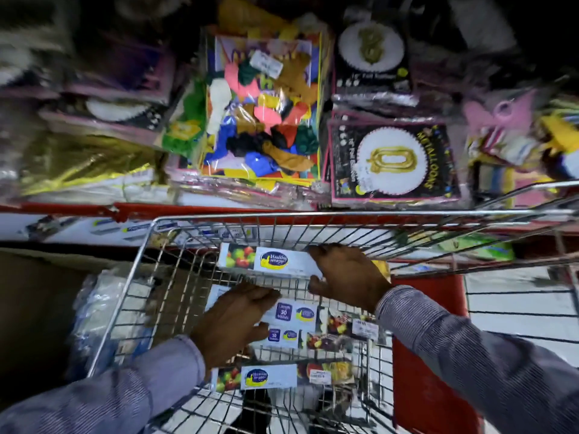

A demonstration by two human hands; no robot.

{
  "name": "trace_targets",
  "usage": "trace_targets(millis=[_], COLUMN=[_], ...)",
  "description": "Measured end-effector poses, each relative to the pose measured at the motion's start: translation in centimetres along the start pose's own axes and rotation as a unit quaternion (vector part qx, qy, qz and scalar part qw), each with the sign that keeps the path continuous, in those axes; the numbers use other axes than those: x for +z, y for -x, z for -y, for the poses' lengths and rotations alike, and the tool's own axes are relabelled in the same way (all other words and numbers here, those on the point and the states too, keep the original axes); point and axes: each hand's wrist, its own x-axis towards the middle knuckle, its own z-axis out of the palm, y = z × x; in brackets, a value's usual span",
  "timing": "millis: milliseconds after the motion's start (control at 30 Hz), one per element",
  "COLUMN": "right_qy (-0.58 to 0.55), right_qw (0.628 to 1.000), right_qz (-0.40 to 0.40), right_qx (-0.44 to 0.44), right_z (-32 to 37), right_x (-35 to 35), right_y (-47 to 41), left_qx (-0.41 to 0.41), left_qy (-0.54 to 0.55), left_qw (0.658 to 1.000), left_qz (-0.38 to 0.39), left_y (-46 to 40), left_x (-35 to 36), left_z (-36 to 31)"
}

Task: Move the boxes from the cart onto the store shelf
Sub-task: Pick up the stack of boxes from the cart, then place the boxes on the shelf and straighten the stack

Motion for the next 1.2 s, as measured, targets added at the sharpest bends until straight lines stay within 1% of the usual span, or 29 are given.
trace_targets(millis=[133, 200, 367, 400, 467, 600, 667, 767, 867, 1000, 1200], right_qy=[0.028, 0.043, 0.072, 0.082, 0.099, 0.119, 0.121, 0.127, 0.115, 0.107, 0.098], right_qw=[0.998, 0.995, 0.985, 0.984, 0.979, 0.969, 0.966, 0.963, 0.966, 0.972, 0.976], right_qz=[-0.038, -0.062, -0.132, -0.138, -0.161, -0.205, -0.219, -0.236, -0.232, -0.207, -0.184], right_qx=[-0.050, -0.061, -0.083, -0.080, -0.073, -0.071, -0.060, -0.035, -0.013, 0.023, 0.061], right_z=[1.7, 2.5, 4.2, 4.5, 5.2, 5.7, 5.4, 3.9, 1.7, -1.2, -3.9], right_x=[-9.8, -15.5, -29.0, -31.4, -36.5, -43.8, -45.9, -48.7, -49.8, -49.9, -48.0], right_y=[1.2, 1.8, 3.0, 3.3, 3.8, 4.4, 4.2, 3.3, 1.4, -1.6, -6.5], left_qx=[-0.001, -0.006, 0.023, 0.019, 0.016, 0.025, 0.038, 0.049, 0.039, 0.006, 0.007], left_qy=[0.003, 0.002, 0.076, 0.073, 0.047, 0.028, 0.031, 0.060, 0.032, 0.033, 0.046], left_qw=[0.998, 0.995, 0.978, 0.979, 0.976, 0.966, 0.966, 0.955, 0.955, 0.962, 0.963], left_qz=[-0.055, -0.101, -0.193, -0.192, -0.214, -0.255, -0.256, -0.286, -0.293, -0.271, -0.267], left_y=[1.9, 2.6, 3.6, 3.7, 3.5, 2.4, 1.9, 0.9, -0.6, -3.4, -6.3], left_x=[-8.9, -13.4, -23.7, -25.7, -29.7, -36.1, -38.6, -42.3, -44.2, -44.9, -45.3], left_z=[-3.2, -4.9, -8.1, -8.8, -9.7, -10.3, -10.5, -10.6, -9.6, -7.4, -5.8])
